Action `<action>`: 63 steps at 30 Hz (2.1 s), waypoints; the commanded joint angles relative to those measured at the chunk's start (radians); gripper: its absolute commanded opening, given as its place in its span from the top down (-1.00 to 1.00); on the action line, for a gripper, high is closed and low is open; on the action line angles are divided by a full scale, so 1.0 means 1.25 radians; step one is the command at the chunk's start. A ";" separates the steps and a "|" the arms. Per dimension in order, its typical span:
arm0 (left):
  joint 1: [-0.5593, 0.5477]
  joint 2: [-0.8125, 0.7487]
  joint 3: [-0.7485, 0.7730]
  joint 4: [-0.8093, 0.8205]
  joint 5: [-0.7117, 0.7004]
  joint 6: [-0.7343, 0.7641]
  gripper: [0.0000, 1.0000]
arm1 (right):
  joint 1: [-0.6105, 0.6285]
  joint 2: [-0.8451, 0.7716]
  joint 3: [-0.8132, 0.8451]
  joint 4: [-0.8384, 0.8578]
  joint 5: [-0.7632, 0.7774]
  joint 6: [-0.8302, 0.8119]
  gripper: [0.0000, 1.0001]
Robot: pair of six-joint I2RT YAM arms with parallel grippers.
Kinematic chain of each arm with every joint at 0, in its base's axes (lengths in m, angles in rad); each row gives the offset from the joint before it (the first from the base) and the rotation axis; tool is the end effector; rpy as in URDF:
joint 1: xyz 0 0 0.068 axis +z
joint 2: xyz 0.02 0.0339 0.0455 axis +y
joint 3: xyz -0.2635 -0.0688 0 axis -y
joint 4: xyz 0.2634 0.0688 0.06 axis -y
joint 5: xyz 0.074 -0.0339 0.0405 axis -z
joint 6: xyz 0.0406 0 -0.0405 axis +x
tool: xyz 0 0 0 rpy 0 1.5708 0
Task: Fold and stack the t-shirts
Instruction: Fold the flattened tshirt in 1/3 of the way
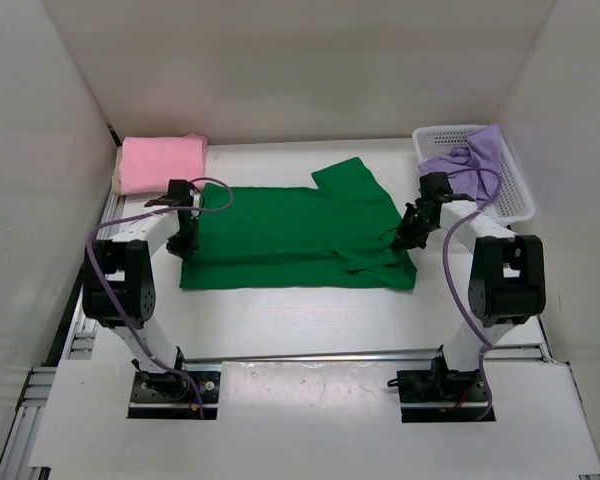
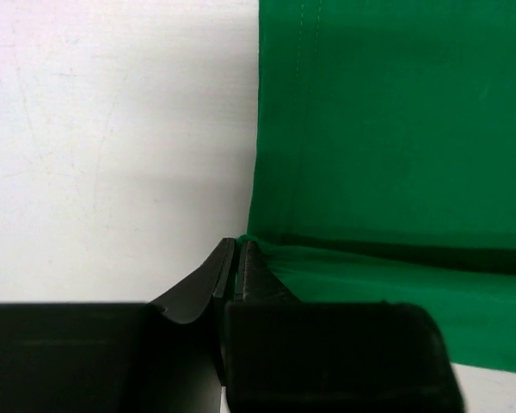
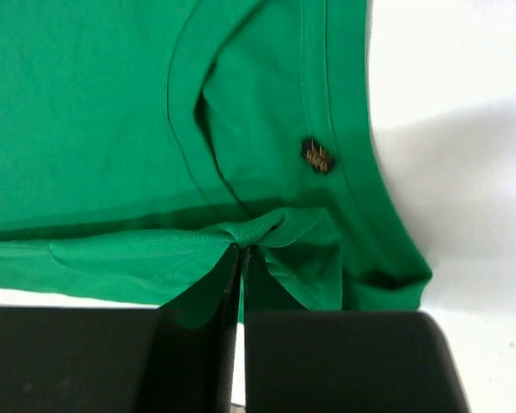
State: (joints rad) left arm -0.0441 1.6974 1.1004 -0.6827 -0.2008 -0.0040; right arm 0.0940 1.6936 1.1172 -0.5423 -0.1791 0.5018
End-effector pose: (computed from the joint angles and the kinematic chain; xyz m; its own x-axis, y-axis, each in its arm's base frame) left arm 0.3375 -0.0068 0.1674 -0.9569 0.0383 -0.2878 -0.0178 0.9816 0.1899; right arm 0.3534 0.0406 0.1793 -0.8669 0.3937 -0.3059 0.2819 0.8931 0.3506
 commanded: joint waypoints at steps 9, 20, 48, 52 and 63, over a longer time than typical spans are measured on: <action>0.000 0.056 0.069 0.010 -0.037 0.003 0.70 | -0.002 0.119 0.171 -0.037 0.074 -0.041 1.00; 0.035 -0.004 0.079 -0.028 -0.051 0.003 -0.90 | 0.007 0.077 0.275 -0.134 0.092 -0.107 -0.08; 0.094 0.083 0.049 -0.098 0.209 0.003 -0.66 | -0.096 -0.120 -0.260 0.139 0.045 0.111 -0.12; 0.094 0.112 0.056 -0.098 0.216 0.003 0.07 | -0.103 -0.082 -0.245 0.139 0.052 0.120 0.45; 0.143 0.006 0.001 -0.157 0.126 0.003 0.79 | -0.119 -0.226 -0.292 -0.054 0.092 0.137 1.00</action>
State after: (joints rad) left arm 0.1047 1.8050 1.1427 -0.8394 0.0505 -0.0059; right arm -0.0448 1.5185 0.7902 -0.4667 -0.1299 0.6579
